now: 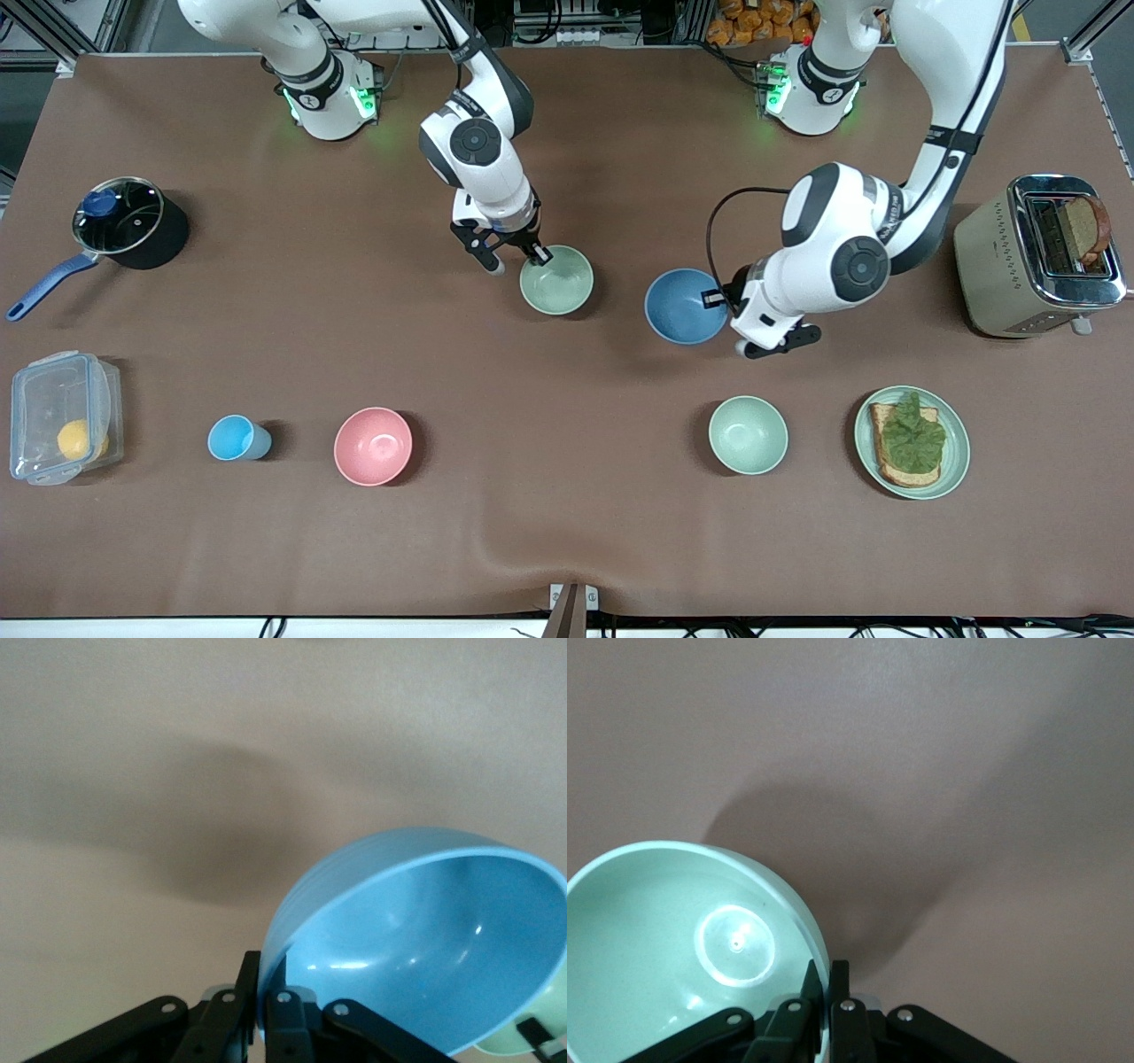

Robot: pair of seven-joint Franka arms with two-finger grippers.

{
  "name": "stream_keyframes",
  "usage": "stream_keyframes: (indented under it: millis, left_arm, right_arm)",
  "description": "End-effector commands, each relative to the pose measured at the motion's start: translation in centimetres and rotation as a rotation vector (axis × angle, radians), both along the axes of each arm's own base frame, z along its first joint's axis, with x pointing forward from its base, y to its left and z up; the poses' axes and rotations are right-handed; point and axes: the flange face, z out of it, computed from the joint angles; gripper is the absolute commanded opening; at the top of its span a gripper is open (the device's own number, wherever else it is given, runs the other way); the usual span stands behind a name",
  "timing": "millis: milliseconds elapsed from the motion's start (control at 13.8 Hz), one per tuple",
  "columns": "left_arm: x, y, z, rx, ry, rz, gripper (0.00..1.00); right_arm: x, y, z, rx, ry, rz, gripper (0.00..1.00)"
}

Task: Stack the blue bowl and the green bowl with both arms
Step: 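Slide the green bowl toward the blue bowl with the right gripper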

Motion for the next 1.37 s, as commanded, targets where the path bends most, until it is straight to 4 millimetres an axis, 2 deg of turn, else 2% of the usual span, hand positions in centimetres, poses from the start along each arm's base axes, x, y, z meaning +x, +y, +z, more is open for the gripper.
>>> stream_keyframes:
  millis: [0,72,144,217,361,578,794,867,1011,1083,1300]
  left_arm:
    - [0.6,0.9,1.0,-0.047,0.001,0.067,0.0]
    - [0.7,1.1,1.0,-0.051,0.003,0.074,0.0]
    - [0.6,0.8,1.0,-0.052,0.004,0.071,0.0]
    - [0.6,0.7,0.9,-0.052,0.004,0.07,0.0]
    - [0.5,0.4,0.7,-0.054,-0.002,0.069,0.0]
    - [0.0,-0.5,0.4,-0.051,0.006,0.053,0.0]
    - [-0.9,-2.2,0.2,-0.048,0.013,0.029,0.0]
    - [-1.0,-2.5,-0.2,-0.042,0.024,0.036,0.0]
    - [-1.3,-3.5,-0.1,-0.044,0.024,0.025,0.0]
    - [-1.5,-3.9,-0.4,-0.048,0.031,0.025,0.0]
    - [-3.3,-8.1,-0.3,-0.085,0.068,0.019,0.0]
  right_arm:
    - [0.2,0.6,-0.4,0.005,-0.014,-0.039,0.0]
    - [0.2,0.6,-0.5,0.004,-0.012,-0.043,0.04]
    - [0.2,0.6,-0.6,0.003,-0.01,-0.052,0.5]
    - [0.1,0.6,-0.8,0.002,-0.004,-0.075,0.82]
    - [0.2,0.7,-0.7,0.005,-0.003,-0.096,1.0]
    - [1.5,-0.1,0.2,0.013,0.002,-0.127,1.0]
    - [4.4,-2.0,2.9,-0.025,0.074,-0.175,1.0]
    - [5.1,-2.4,3.4,-0.035,0.103,-0.195,1.0]
    - [7.1,-4.5,4.0,-0.015,0.13,-0.255,1.0]
    - [7.4,-4.9,3.5,-0.014,0.135,-0.268,1.0]
    - [9.4,-7.2,1.4,0.035,0.159,-0.382,1.0]
